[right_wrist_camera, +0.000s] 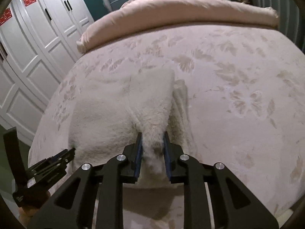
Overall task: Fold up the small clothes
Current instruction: 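Straighten the folded sweater edges with both grippers and release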
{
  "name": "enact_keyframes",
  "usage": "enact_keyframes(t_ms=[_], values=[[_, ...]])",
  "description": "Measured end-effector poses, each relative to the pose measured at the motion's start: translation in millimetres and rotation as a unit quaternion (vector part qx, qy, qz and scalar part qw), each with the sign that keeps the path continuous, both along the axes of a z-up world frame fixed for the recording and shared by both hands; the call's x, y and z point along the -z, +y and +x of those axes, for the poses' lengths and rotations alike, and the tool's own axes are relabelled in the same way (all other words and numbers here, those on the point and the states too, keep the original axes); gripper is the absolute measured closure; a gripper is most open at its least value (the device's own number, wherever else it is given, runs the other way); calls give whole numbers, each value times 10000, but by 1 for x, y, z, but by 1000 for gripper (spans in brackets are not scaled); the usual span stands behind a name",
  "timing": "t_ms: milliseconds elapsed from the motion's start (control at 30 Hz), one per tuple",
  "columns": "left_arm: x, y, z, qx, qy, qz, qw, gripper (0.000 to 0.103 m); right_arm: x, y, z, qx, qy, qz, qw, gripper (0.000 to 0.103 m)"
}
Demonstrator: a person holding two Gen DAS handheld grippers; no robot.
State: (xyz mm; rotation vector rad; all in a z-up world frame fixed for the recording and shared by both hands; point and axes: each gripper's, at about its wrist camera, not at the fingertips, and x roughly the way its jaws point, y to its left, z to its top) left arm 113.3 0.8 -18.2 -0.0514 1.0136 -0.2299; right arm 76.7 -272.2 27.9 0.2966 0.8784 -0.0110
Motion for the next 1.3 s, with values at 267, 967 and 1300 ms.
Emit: enact_keyframes(t_ms=[267, 967, 1300], values=[[-1, -3, -1, -49, 19, 18, 10000, 67, -20, 1, -13, 117, -346, 68, 9993, 83], [-31, -8, -33, 116, -95, -532, 9985, 72, -8, 11, -25, -106, 39, -289, 9995, 70], [-7, -29, 0, 186, -152, 114, 9996, 67, 53, -18, 60, 194, 794, -665, 9944, 75]])
